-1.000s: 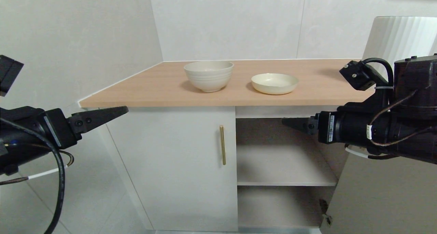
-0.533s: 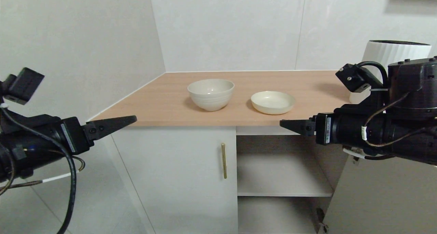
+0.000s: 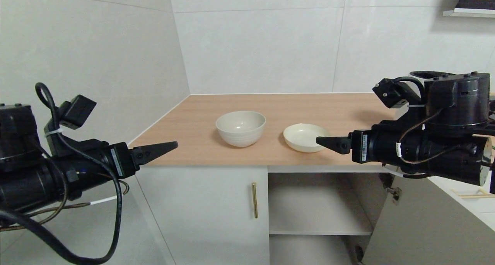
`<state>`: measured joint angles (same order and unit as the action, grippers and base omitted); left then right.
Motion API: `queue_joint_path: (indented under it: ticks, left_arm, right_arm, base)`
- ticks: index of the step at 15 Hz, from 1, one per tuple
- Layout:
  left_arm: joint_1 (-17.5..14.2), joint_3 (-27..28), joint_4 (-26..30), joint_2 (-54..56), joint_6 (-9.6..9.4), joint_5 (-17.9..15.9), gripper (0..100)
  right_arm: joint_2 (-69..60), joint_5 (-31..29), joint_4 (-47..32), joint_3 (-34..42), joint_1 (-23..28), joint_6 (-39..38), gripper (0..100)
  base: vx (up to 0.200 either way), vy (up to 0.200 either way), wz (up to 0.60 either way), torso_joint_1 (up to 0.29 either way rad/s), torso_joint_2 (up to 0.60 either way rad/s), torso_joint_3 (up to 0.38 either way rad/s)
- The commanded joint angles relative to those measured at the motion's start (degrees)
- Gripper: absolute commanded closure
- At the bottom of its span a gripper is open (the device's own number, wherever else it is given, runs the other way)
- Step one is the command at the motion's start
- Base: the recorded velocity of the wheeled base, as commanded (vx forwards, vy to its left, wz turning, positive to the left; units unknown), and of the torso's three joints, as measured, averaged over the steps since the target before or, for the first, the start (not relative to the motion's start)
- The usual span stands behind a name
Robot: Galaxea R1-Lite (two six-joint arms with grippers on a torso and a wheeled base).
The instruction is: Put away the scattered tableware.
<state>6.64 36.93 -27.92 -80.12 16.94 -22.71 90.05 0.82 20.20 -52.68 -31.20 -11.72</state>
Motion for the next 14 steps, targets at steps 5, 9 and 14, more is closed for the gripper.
queue_joint_path:
  ticks: [5, 9, 14]
  left_arm:
    - [6.1, 28.82, 24.14, -6.63, -0.07, 6.19, 0]
    - [9.44, 34.71, 31.52, -15.6, 0.98, 14.19, 0]
    - [14.8, 44.99, 31.08, -28.52, 12.67, 33.61, 0]
  right_arm:
    - [8.03, -3.89, -5.87, -13.24, 4.13, 1.26, 0]
    - [12.16, -5.65, -8.42, -16.58, 4.65, -1.12, 0]
    - [12.78, -8.11, -8.33, -16.93, 4.56, -1.29, 0]
  base:
    - [0.0, 0.0, 0.0, 0.018, -0.04, -0.022]
    - [0.0, 0.0, 0.0, 0.0, 0.0, 0.0]
    - [0.0, 0.0, 0.0, 0.0, 0.0, 0.0]
